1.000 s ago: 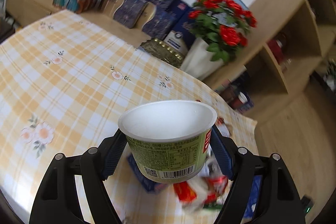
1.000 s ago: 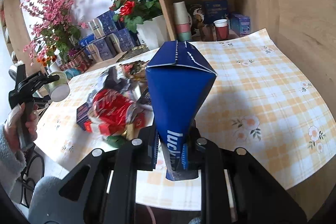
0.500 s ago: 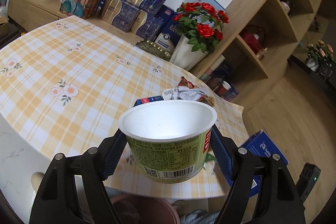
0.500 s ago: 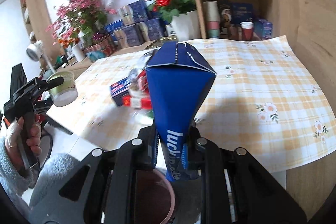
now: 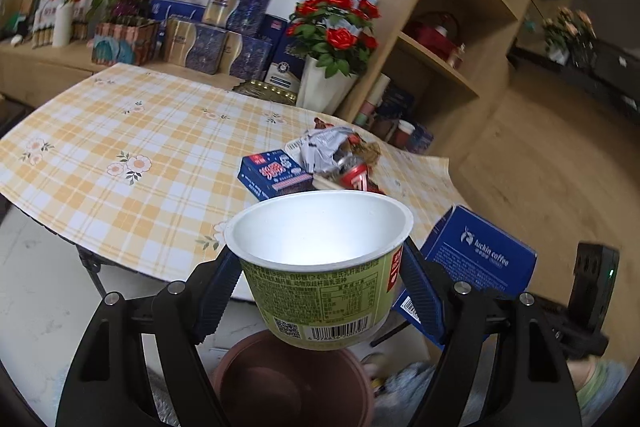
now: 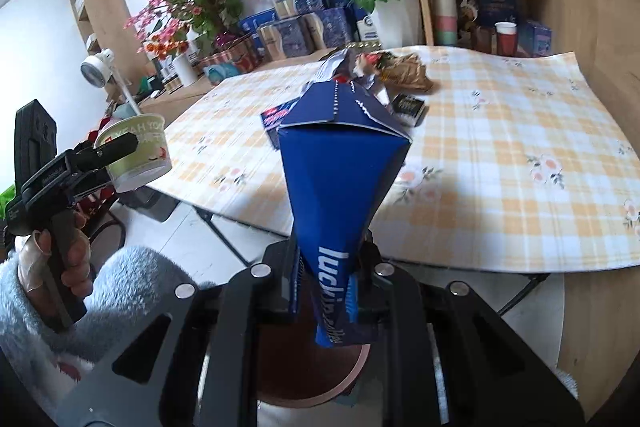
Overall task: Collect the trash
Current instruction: 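Carry the blue bag over the brown bin with the right gripper while the left gripper carries the cup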
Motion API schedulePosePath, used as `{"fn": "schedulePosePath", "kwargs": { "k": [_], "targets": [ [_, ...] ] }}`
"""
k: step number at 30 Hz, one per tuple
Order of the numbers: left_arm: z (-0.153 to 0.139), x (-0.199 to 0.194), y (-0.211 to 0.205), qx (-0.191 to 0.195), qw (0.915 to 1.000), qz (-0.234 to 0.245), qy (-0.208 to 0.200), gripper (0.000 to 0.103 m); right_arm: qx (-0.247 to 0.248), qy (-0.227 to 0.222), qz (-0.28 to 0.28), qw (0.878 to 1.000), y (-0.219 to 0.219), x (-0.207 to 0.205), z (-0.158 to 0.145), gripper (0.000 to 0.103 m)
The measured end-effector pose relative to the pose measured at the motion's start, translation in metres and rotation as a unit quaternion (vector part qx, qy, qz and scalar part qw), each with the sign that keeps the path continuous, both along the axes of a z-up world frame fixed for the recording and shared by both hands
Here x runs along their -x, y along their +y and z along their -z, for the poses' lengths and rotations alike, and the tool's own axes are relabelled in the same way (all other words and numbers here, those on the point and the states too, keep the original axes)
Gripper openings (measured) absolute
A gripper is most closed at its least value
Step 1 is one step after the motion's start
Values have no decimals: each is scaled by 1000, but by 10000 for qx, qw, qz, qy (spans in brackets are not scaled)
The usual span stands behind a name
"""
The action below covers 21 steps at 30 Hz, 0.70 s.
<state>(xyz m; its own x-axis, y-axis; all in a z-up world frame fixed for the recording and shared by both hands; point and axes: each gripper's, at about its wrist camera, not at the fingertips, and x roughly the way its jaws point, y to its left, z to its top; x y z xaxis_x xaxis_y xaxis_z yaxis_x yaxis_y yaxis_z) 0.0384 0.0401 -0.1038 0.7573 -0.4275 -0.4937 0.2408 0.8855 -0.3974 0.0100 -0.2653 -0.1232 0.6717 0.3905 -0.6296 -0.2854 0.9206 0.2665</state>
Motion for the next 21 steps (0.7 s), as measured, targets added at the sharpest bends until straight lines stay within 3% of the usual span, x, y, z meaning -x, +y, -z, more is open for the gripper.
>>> {"fn": "schedulePosePath", "kwargs": {
  "k": [12, 21],
  "targets": [
    [34, 24, -2, -283, 9995, 94, -44, 75, 127, 669, -839, 9941, 40, 21, 48, 20],
    [55, 21, 6, -216, 9996, -49, 162, 75, 558, 1517, -1533, 9749, 95, -1, 106, 20]
  ]
}}
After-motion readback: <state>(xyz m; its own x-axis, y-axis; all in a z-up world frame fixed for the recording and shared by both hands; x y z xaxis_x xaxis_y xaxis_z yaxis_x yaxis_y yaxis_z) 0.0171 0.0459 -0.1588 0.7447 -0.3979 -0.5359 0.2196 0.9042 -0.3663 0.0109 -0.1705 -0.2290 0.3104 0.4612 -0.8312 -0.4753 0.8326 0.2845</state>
